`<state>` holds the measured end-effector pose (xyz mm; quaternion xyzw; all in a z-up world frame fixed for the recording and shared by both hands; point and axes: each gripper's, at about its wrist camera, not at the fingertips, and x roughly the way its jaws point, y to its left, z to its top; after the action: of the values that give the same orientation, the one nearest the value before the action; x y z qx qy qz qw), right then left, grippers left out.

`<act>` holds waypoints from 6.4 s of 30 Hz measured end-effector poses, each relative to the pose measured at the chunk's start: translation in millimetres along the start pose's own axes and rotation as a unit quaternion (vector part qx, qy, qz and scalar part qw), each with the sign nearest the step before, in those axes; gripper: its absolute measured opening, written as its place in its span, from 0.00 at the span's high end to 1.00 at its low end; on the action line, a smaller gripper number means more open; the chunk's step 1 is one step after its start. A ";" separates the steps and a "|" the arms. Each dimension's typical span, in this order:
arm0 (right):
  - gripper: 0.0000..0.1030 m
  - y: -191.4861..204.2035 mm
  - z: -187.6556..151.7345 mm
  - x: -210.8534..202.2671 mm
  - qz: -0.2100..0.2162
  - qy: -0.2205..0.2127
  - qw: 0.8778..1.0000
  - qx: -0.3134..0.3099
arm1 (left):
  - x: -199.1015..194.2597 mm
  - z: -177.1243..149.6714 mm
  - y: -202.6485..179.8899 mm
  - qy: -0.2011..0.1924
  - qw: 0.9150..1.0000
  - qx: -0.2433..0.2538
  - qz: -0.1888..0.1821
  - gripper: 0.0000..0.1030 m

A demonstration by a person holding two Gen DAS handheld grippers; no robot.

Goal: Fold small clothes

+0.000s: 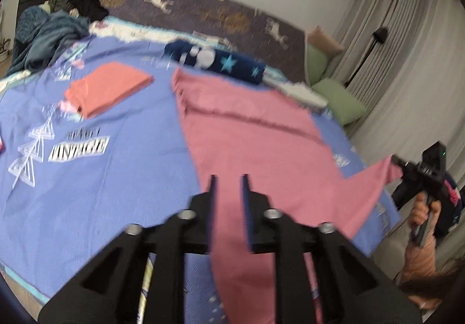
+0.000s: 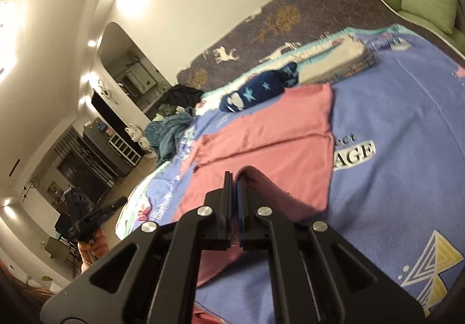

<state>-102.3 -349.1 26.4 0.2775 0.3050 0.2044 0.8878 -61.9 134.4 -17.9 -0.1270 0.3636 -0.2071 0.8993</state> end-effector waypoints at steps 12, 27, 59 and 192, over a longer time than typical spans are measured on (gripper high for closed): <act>0.97 -23.0 -26.3 -11.2 -0.018 0.010 0.999 0.032 | 16.4 -73.2 12.7 0.096 0.995 0.014 -0.004 0.45; 0.97 -11.5 -29.7 -24.2 -0.018 -0.002 0.999 0.034 | -11.7 -70.6 -10.8 0.030 0.993 -0.022 -0.112 0.96; 0.97 -54.7 165.1 135.6 -0.107 -0.032 0.993 0.030 | 129.3 210.1 -5.0 -0.065 0.997 -0.028 0.001 0.96; 0.90 -54.4 33.2 91.2 -0.116 0.085 0.989 0.030 | 76.5 43.3 -6.9 0.042 0.999 -0.017 -0.020 0.94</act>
<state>-3.4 -354.2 -24.3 0.2485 0.4154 0.1136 0.8676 16.5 96.1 -30.7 -0.1402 0.4018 -0.2239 0.8768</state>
